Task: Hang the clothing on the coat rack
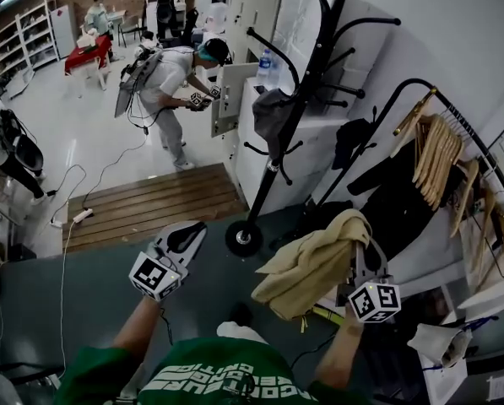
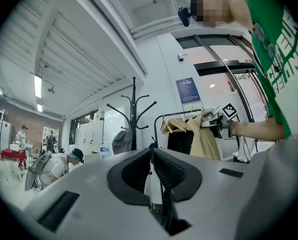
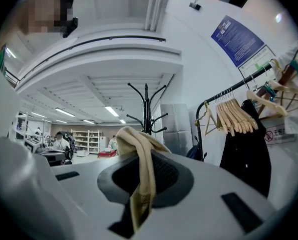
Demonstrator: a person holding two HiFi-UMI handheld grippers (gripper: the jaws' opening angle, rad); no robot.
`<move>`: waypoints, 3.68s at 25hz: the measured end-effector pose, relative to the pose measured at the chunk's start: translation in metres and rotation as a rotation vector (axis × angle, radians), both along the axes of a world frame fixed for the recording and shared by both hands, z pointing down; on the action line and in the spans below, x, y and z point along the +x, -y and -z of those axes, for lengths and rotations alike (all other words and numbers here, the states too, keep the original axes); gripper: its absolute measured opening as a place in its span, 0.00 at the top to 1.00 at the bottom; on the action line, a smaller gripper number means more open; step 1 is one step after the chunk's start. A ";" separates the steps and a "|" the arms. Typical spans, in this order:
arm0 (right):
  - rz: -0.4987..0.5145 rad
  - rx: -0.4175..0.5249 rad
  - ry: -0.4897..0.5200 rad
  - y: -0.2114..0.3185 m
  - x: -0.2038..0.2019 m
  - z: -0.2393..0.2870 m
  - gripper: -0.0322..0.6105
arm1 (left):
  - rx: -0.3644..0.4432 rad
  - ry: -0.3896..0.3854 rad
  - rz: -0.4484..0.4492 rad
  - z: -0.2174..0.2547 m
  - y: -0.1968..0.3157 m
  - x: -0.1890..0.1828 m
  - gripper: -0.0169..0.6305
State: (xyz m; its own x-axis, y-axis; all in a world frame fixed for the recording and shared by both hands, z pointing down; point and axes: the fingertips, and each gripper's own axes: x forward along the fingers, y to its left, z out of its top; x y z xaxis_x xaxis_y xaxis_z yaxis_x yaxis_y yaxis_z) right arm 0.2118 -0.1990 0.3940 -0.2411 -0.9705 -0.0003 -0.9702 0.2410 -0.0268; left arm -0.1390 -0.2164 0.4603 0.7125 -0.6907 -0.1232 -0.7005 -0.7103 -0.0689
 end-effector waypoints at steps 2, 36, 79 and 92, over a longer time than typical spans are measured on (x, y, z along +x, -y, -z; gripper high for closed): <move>0.005 0.001 0.003 0.009 0.002 0.000 0.89 | 0.001 0.000 0.009 0.001 0.007 0.002 0.93; 0.105 0.011 -0.006 0.086 0.028 0.018 0.89 | -0.005 0.004 0.045 -0.006 0.062 0.063 0.93; 0.173 0.181 -0.002 0.198 -0.022 0.213 0.89 | -0.004 -0.032 0.114 -0.003 0.087 0.008 0.93; 0.162 0.121 -0.057 0.231 -0.037 0.191 0.89 | -0.011 -0.030 0.124 -0.006 0.095 -0.003 0.93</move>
State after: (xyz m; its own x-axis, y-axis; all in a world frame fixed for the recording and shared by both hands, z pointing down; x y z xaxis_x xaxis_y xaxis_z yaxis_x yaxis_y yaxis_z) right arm 0.1745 -0.4301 0.2025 -0.3969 -0.9127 -0.0966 -0.9176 0.3921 0.0661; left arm -0.1425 -0.3117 0.4661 0.6173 -0.7750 -0.1353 -0.7849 -0.6183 -0.0395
